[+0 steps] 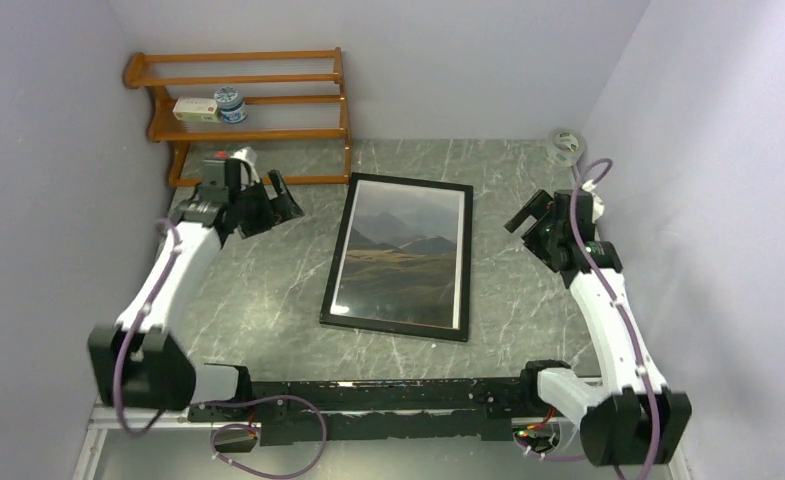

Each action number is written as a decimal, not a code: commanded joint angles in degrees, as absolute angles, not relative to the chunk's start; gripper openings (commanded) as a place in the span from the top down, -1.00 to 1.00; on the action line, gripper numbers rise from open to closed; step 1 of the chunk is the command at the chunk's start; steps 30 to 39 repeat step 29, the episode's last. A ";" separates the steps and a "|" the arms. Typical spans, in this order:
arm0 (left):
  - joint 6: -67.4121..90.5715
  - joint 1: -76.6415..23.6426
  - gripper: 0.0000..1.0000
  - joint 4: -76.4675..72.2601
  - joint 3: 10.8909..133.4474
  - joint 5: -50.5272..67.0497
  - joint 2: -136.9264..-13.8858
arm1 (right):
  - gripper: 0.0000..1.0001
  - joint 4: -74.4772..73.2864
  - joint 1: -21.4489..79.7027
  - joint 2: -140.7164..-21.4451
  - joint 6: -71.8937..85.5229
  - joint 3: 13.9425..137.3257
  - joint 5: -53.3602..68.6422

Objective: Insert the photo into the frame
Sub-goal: Reset both arms

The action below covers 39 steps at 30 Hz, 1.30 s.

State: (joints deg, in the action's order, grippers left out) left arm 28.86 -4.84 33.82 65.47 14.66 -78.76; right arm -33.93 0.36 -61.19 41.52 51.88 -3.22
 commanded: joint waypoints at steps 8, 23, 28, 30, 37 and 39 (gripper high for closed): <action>25.84 -5.01 -0.88 49.95 67.78 -1.79 -49.38 | -0.98 -67.60 0.23 -46.58 44.29 71.25 -24.66; 24.04 -5.01 -0.88 64.63 79.17 -8.05 -40.94 | -0.98 -76.05 0.19 -40.43 41.75 81.49 -26.19; 24.52 -5.01 -0.88 65.89 79.11 -7.97 -40.01 | -0.98 -75.96 0.18 -40.68 39.97 80.83 -23.96; 24.52 -5.01 -0.88 65.98 79.16 -8.14 -39.94 | -0.98 -76.08 0.22 -40.77 40.38 80.67 -23.81; 24.52 -5.01 -0.88 65.98 79.16 -8.14 -39.94 | -0.98 -76.08 0.22 -40.77 40.38 80.67 -23.81; 24.52 -5.01 -0.88 65.98 79.16 -8.14 -39.94 | -0.98 -76.08 0.22 -40.77 40.38 80.67 -23.81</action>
